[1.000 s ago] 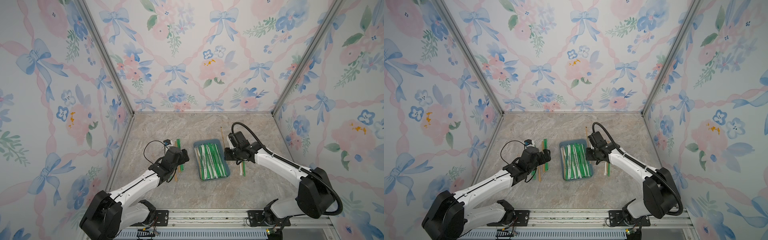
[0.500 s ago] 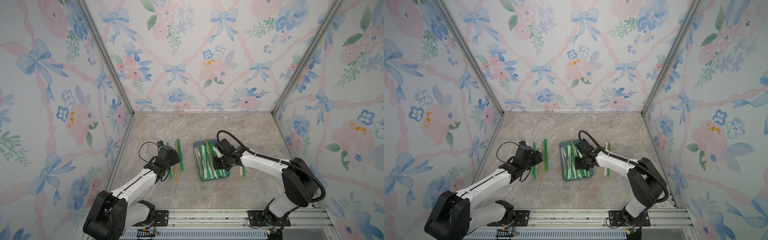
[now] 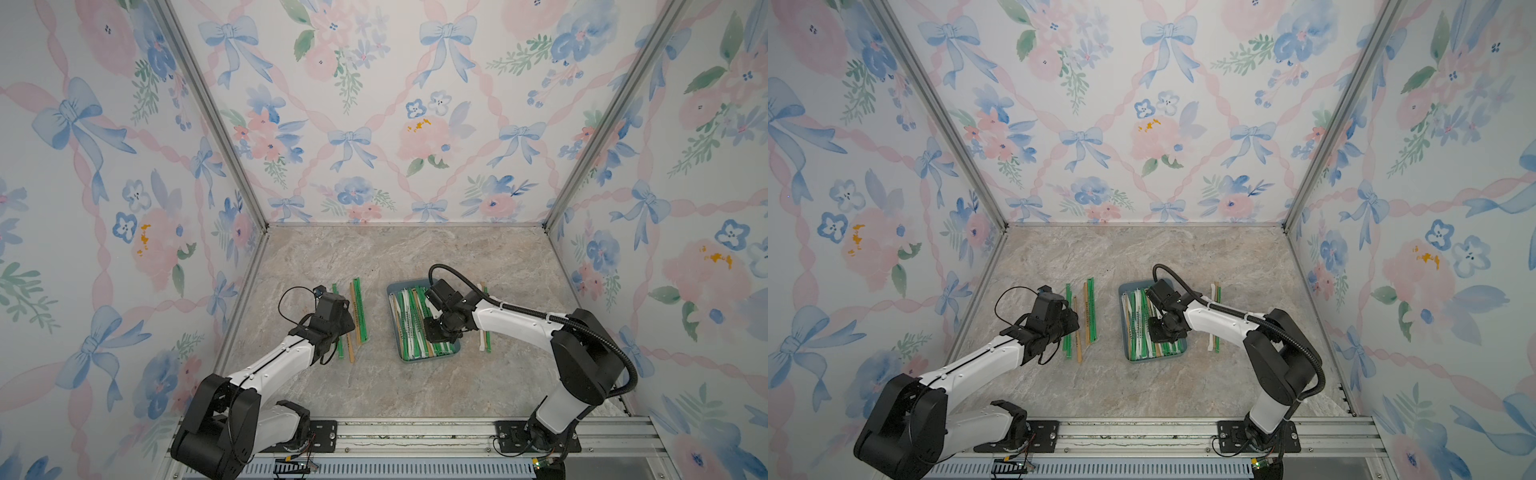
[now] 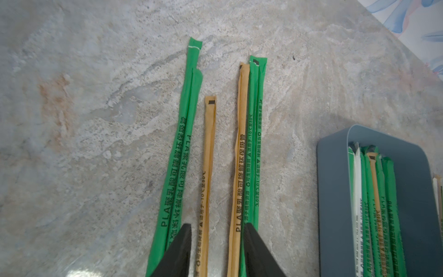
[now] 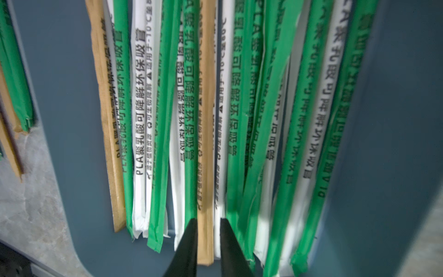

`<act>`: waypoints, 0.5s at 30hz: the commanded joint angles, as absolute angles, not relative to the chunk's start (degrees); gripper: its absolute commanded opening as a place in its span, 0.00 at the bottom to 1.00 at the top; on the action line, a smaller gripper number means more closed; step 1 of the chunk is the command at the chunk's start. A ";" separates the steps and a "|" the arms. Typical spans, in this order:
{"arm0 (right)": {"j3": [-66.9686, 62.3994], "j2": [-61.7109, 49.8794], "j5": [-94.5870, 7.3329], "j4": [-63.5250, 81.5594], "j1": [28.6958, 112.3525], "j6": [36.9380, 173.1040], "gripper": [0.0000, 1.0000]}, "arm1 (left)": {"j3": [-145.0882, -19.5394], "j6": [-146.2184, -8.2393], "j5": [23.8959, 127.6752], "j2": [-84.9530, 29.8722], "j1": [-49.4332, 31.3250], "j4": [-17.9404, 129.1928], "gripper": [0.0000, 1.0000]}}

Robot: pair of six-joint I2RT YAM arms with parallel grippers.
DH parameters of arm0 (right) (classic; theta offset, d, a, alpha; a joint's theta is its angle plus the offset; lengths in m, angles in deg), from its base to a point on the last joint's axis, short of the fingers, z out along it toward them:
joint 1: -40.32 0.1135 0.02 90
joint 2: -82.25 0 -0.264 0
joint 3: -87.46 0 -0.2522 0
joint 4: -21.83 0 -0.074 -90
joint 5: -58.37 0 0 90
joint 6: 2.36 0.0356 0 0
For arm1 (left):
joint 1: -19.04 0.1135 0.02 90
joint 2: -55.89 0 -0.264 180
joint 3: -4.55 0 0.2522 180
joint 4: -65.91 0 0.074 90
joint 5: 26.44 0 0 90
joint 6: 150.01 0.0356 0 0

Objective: Put the straws into the storage box
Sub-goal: Place the straw in the storage box.

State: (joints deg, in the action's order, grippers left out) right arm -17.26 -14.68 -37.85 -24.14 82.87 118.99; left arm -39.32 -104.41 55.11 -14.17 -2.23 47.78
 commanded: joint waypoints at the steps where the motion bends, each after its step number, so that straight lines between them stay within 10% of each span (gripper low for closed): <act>1: -15.37 -13.96 -35.44 -26.24 82.88 118.74 0.23 | -39.67 -102.72 56.96 -16.90 -1.74 46.74 0.34; 15: -16.67 -9.70 -32.69 -26.39 79.84 118.74 0.25 | -40.77 -101.72 56.99 -23.42 -2.38 46.71 0.26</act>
